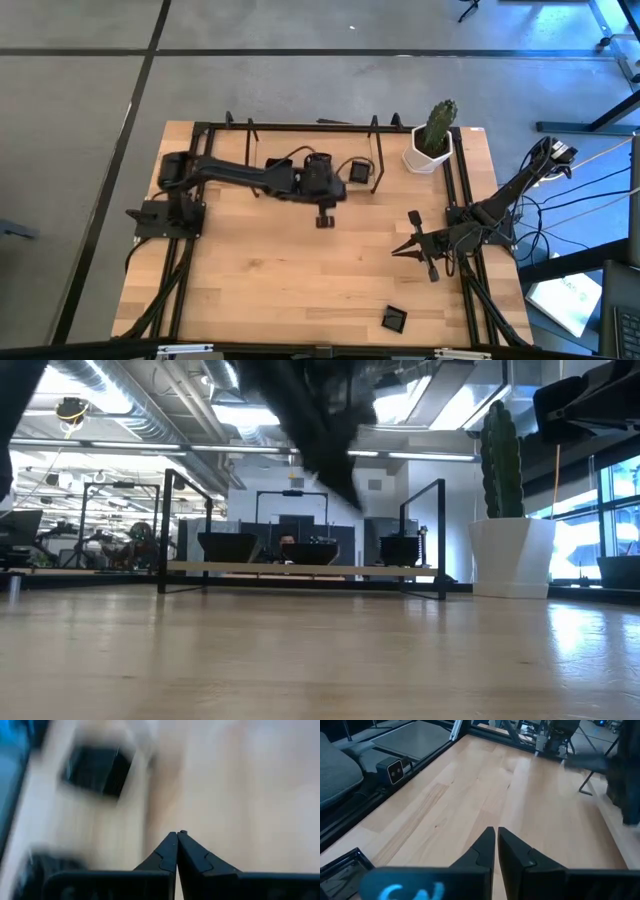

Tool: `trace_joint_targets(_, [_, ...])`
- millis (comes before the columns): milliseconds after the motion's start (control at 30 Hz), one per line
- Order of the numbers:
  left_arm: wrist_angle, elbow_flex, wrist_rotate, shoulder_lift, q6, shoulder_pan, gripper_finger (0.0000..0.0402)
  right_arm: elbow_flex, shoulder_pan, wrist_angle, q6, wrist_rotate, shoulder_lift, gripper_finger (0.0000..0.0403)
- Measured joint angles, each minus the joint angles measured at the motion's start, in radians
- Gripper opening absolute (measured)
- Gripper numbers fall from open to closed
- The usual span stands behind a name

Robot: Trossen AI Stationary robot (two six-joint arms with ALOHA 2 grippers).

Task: Pick & Place Mini shaped plates
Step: Stack the square plate on the top of the square plate on the shelf

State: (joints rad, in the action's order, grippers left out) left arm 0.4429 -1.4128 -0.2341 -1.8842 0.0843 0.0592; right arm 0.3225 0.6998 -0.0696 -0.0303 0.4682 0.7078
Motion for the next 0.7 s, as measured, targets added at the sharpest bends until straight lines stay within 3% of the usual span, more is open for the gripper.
trace_joint_targets(233, [-0.052, 0.000, -0.025, 0.209, 0.084, -0.175, 0.0002, 0.000, 0.000, 0.000, 0.059, -0.001, 0.006, 0.0024])
trace_joint_targets(400, [0.083, 0.013, -0.253, 0.419, 0.035, -0.286, 0.0001, 0.000, 0.000, 0.009, 0.075, 0.000, 0.010, 0.0024])
trace_joint_targets(500, [0.057, 0.120, -0.348, 0.583, 0.008, -0.334, 0.0002, 0.000, 0.000, 0.012, 0.060, 0.008, 0.019, 0.0024])
trace_joint_targets(700, [-0.128, 0.522, -0.345, 0.988, -0.102, -0.372, 0.0001, 0.000, 0.000, 0.008, 0.046, 0.010, 0.047, 0.0024])
